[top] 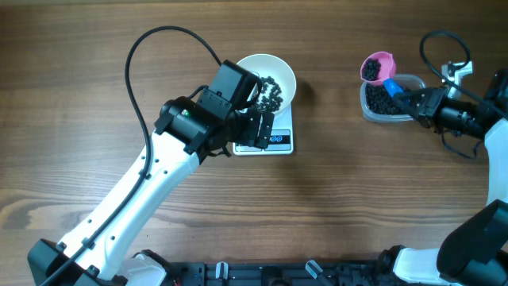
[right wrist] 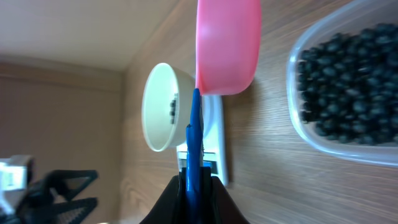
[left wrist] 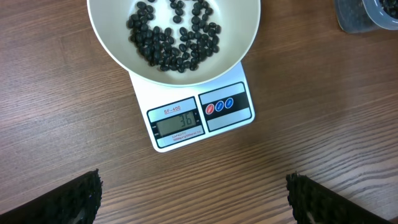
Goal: Scoop item into bowl and weigh 150g on scale
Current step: 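Lift filled scoop and carry it over the bowl with right gripper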
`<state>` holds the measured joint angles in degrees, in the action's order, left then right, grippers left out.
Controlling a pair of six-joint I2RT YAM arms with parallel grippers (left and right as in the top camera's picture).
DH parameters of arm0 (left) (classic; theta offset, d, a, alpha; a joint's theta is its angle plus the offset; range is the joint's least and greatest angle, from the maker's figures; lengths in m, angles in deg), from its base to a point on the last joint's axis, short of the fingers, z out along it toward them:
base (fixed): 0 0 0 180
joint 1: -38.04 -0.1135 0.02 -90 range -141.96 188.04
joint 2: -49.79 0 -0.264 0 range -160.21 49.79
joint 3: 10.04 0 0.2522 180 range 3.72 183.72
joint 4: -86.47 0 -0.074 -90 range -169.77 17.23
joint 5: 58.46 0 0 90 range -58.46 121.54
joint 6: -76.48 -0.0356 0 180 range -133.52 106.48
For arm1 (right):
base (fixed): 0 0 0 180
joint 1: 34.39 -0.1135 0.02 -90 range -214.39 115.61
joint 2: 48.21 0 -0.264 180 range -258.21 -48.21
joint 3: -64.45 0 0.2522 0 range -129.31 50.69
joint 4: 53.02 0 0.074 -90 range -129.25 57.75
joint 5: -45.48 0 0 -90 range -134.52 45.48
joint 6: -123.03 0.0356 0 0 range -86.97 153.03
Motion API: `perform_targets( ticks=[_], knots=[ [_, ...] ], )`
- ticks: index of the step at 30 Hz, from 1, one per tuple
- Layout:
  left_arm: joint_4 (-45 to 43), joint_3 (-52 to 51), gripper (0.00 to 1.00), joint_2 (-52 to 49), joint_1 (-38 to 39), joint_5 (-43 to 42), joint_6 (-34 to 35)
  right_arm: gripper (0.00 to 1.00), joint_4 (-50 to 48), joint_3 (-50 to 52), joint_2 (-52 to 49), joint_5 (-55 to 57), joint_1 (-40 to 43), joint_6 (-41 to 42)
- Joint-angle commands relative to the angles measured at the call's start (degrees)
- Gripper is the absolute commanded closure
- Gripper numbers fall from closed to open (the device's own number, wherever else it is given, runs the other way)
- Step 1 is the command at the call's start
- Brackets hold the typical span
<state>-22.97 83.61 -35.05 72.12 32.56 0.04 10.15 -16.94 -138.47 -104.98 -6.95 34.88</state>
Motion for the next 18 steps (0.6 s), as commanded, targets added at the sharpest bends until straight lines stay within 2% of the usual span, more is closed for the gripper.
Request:
perform_targets(
  ticks=[1, 5, 10, 16, 18],
  knots=[
    [0.0, 0.9, 0.0, 0.8, 0.2, 0.5, -1.2, 0.96, -0.3, 0.6, -0.8, -6.8, -0.1, 3.3],
    [0.0, 0.9, 0.0, 0.8, 0.2, 0.6, -1.2, 0.96, -0.4, 0.6, -0.8, -9.8, -2.4, 3.3],
    [0.0, 0.9, 0.0, 0.8, 0.2, 0.6, -1.1, 0.96, -2.8, 0.6, -0.8, -9.7, -9.1, 4.3],
    [0.0, 0.9, 0.0, 0.8, 0.2, 0.6, -1.1, 0.96, -11.9, 0.6, -0.8, -9.6, -20.3, 4.4],
    [0.0, 0.9, 0.0, 0.8, 0.2, 0.6, -1.1, 0.96, -14.8, 0.6, -0.8, -6.5, -23.7, 5.9]
  ],
)
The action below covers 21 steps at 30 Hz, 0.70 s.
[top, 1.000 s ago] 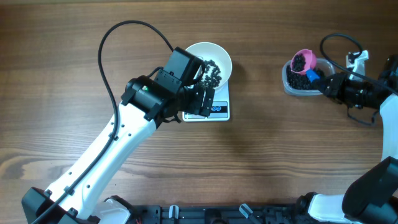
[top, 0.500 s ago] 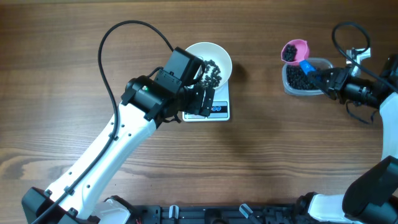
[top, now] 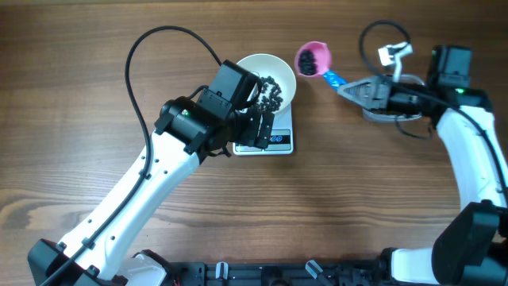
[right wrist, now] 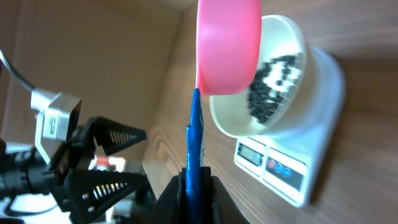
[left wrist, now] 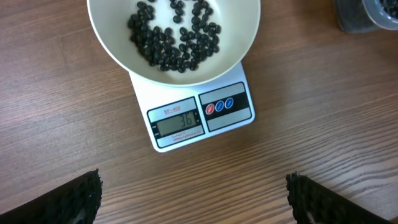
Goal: Scoop item into bowl and weigh 150g on scale
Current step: 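Lift filled scoop and carry it over the bowl with right gripper, then tilt scoop to pour beans into white bowl with right gripper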
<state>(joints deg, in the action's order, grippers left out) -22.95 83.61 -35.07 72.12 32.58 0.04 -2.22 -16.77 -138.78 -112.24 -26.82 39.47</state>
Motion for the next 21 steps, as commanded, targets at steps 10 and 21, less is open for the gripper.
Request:
perform_targets(
  ticks=[10, 21],
  knots=[
    [0.0, 0.9, 0.0, 0.8, 0.2, 0.5, -1.1, 0.96, -7.5, -1.0, 2.1, 25.2, -16.7, -3.9],
    [0.0, 0.9, 0.0, 0.8, 0.2, 0.5, -1.2, 0.96, -8.1, -1.3, 5.4, 41.8, -24.3, -17.2]
  ],
)
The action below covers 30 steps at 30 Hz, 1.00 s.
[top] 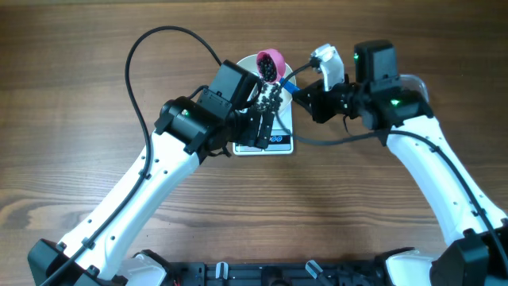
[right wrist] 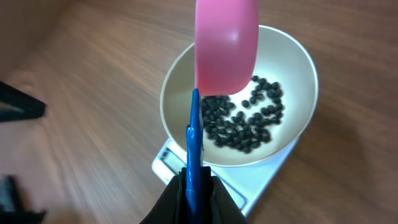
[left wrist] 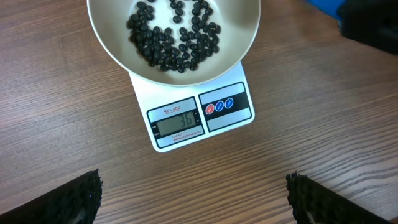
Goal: Scoop item into bowl and weigh 150g on scale
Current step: 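Tilt scoop to pour beans into white bowl with right gripper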
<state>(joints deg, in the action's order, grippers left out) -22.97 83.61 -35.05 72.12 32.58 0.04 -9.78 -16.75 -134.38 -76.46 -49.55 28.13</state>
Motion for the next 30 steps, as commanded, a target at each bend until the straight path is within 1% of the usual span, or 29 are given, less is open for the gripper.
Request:
perform_targets(
  ticks=[1, 7, 13, 17, 22, 30],
  knots=[
    [0.0, 0.9, 0.0, 0.8, 0.2, 0.5, -1.2, 0.96, -1.0, -1.3, 1.0, 7.1, -2.1, -6.0],
    [0.0, 0.9, 0.0, 0.8, 0.2, 0.5, -1.2, 0.96, -2.9, -1.3, 1.0, 11.8, -3.4, -7.9],
    [0.0, 0.9, 0.0, 0.8, 0.2, 0.5, -1.1, 0.96, -2.9, -1.3, 1.0, 12.0, -3.4, -12.9],
    [0.0, 0.9, 0.0, 0.8, 0.2, 0.5, -1.2, 0.96, -2.8, -1.3, 1.0, 12.0, -3.4, -13.7],
    [0.0, 0.9, 0.0, 0.8, 0.2, 0.5, -1.2, 0.96, -2.4, -1.3, 1.0, 12.0, -3.4, -20.4],
    [0.0, 0.9, 0.0, 0.8, 0.2, 0.5, -1.1, 0.96, -2.3, -1.3, 1.0, 12.0, -3.4, -26.9]
  ],
)
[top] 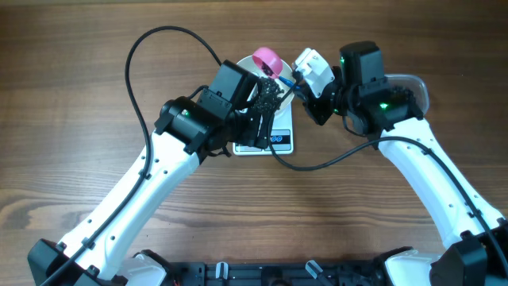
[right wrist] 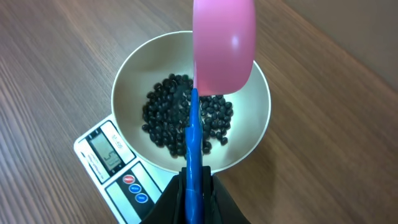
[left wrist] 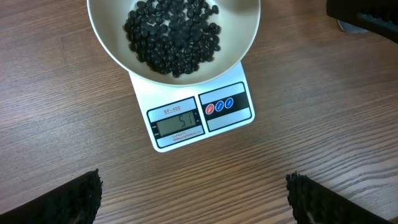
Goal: Scoop item into bowl and weigh 150g on scale
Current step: 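Tilt scoop to pour beans into white bowl with right gripper, then return empty scoop to bean tub with right gripper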
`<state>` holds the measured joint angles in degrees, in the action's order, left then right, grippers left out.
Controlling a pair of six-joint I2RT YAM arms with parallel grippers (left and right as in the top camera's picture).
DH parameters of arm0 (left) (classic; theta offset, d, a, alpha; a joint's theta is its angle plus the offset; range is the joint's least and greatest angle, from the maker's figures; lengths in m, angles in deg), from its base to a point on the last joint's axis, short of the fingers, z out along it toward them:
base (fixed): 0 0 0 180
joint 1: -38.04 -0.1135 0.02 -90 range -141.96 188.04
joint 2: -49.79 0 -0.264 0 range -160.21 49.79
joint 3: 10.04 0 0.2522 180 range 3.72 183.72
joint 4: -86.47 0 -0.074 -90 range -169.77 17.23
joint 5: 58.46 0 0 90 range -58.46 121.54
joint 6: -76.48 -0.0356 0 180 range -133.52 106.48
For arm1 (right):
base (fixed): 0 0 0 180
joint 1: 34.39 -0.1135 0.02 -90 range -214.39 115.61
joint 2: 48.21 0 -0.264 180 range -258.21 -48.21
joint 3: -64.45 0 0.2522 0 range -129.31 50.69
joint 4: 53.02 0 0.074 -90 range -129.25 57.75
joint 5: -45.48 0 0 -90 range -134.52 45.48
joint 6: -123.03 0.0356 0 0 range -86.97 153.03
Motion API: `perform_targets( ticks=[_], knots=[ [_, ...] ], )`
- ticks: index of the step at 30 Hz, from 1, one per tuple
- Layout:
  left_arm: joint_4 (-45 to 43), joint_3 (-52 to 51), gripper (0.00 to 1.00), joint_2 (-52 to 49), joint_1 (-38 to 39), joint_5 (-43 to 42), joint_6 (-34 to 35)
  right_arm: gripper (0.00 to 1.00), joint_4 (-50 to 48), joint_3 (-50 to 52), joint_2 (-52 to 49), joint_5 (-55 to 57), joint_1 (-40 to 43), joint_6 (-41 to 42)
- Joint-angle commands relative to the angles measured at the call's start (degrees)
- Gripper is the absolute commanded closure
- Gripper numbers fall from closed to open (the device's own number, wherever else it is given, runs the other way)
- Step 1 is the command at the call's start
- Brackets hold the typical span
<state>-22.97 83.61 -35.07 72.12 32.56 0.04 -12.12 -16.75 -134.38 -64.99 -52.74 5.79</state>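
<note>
A white bowl point(left wrist: 247, 38) of black beans point(left wrist: 171, 31) stands on a white scale point(left wrist: 227, 115) whose display point(left wrist: 179, 122) reads 51. My right gripper point(right wrist: 194, 186) is shut on the blue handle point(right wrist: 193, 143) of a pink scoop point(right wrist: 224, 50). The scoop hangs over the bowl point(right wrist: 252, 124) with only its outer side facing the right wrist camera. In the overhead view the scoop point(top: 265, 61) is at the bowl's far rim. My left gripper point(left wrist: 194, 196) is open, empty, above bare table in front of the scale.
A clear plastic container point(top: 417, 86) sits at the back right, mostly hidden behind the right arm. A black cable point(top: 159, 40) loops over the table behind the left arm. The right arm's dark body point(left wrist: 367, 12) shows at the upper right of the left wrist view.
The bowl holds more beans and the scale has gone from 36 to 51. The scoop is turned over the bowl. The left gripper has not moved.
The right gripper first held the scoop with beans at the container on the right. Then it was midway toward the bowl, then over the bowl with the scale at 36. Now the beans are in the bowl and the scale shows 51.
</note>
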Motion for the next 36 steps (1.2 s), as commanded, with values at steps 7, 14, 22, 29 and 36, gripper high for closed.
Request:
perform_targets(
  ticks=[7, 14, 22, 29, 36],
  knots=[
    [0.0, 0.9, 0.0, 0.8, 0.2, 0.6, -1.2, 0.96, -0.1, -1.3, 1.0, 0.5, -0.2, -4.3],
    [0.0, 0.9, 0.0, 0.8, 0.2, 0.6, -1.1, 0.96, -0.5, -1.3, 1.0, 0.5, -0.2, -3.3],
    [0.0, 0.9, 0.0, 0.8, 0.2, 0.6, -1.2, 0.96, -3.7, -1.3, 2.0, 0.5, 2.8, 17.5],
    [0.0, 0.9, 0.0, 0.8, 0.2, 0.6, -1.1, 0.96, -0.2, -1.3, 6.1, 0.5, 16.6, 28.5],
    [0.0, 0.9, 0.0, 0.8, 0.2, 0.6, -1.1, 0.96, 15.0, -1.3, 6.3, 1.6, 31.2, 28.7]
  ],
)
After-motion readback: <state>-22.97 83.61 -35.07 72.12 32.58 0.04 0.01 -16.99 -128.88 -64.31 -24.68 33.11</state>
